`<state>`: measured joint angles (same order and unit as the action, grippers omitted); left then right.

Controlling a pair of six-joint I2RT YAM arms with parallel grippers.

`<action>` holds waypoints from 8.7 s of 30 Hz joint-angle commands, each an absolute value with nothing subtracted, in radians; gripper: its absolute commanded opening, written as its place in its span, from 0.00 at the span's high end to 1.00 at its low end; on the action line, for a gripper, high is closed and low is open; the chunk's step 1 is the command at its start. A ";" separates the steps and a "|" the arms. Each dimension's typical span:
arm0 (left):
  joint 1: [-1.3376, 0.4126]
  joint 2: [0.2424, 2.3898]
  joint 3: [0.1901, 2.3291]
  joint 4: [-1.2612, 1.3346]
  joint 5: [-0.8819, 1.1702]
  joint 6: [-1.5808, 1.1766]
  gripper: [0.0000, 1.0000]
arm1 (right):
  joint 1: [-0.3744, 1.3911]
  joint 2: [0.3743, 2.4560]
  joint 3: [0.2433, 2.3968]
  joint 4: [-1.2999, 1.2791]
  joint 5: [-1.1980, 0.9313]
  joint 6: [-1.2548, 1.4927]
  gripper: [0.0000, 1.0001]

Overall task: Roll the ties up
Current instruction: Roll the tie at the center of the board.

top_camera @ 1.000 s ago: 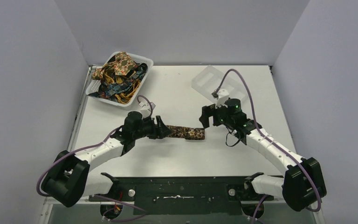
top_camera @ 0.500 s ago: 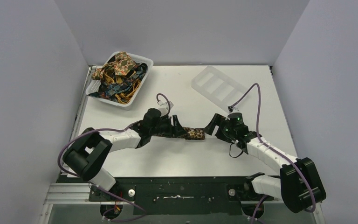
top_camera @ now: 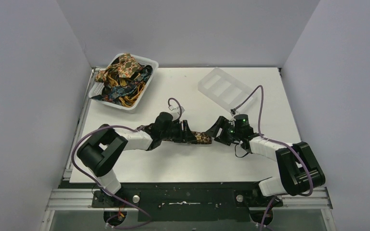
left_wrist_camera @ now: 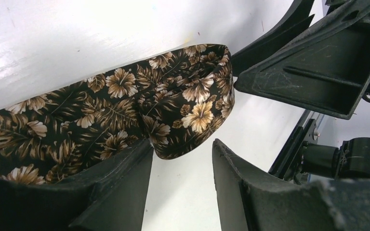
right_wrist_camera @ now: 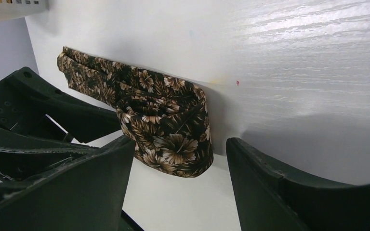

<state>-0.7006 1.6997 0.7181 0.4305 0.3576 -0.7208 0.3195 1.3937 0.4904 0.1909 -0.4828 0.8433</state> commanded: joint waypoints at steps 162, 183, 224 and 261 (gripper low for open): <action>-0.656 1.387 0.764 0.259 0.292 -0.601 0.46 | 0.014 1.525 0.925 -0.277 -0.605 0.383 0.28; -0.719 1.555 0.843 0.281 0.347 -0.610 0.45 | -0.007 1.706 0.942 -0.169 -0.689 0.326 0.31; -0.738 1.896 1.024 0.378 0.360 -0.687 0.58 | 0.132 1.581 0.735 0.029 -0.783 0.565 0.35; -0.739 1.958 1.036 0.286 0.265 -0.643 0.70 | 0.098 1.674 0.684 0.141 -0.915 0.446 0.36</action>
